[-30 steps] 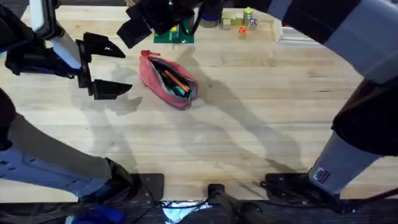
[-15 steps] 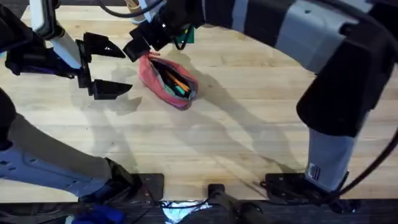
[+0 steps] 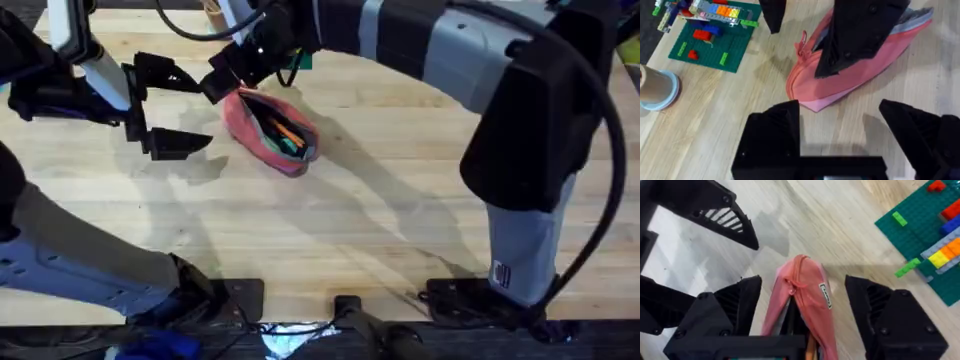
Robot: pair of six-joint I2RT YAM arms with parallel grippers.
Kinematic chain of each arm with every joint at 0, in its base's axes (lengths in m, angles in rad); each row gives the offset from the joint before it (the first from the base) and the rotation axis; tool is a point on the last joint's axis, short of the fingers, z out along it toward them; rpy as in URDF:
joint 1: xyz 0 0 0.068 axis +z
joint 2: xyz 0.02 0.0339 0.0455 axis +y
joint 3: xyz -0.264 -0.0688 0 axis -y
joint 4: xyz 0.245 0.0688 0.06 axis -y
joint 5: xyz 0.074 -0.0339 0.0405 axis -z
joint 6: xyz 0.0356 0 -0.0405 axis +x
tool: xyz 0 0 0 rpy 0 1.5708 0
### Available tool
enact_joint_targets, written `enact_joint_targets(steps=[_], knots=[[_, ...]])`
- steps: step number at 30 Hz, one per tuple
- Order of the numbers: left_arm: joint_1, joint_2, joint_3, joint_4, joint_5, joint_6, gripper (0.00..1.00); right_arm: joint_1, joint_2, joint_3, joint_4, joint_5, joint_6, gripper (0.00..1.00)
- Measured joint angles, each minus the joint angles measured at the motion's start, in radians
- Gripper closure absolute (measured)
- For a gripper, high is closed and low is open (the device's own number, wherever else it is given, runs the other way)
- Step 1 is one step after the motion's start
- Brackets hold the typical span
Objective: Unzip the bag, pick up the pens from the table one at a time and place them inside, then zip the bag closed.
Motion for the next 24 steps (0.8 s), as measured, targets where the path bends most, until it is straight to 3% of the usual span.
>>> enact_joint_targets(steps=[5, 13, 24], knots=[[0.0, 0.0, 0.0, 0.0, 0.0, 0.0, 0.007, 0.0, 0.004, 0.0, 0.002, 0.0, 0.008, 0.022], [0.0, 0.0, 0.0, 0.0, 0.0, 0.0, 0.007, 0.0, 0.004, 0.0, 0.002, 0.0, 0.023, 0.141], [0.0, 0.0, 0.0, 0.0, 0.0, 0.0, 0.008, 0.0, 0.004, 0.0, -0.002, -0.002, 0.041, 0.145]])
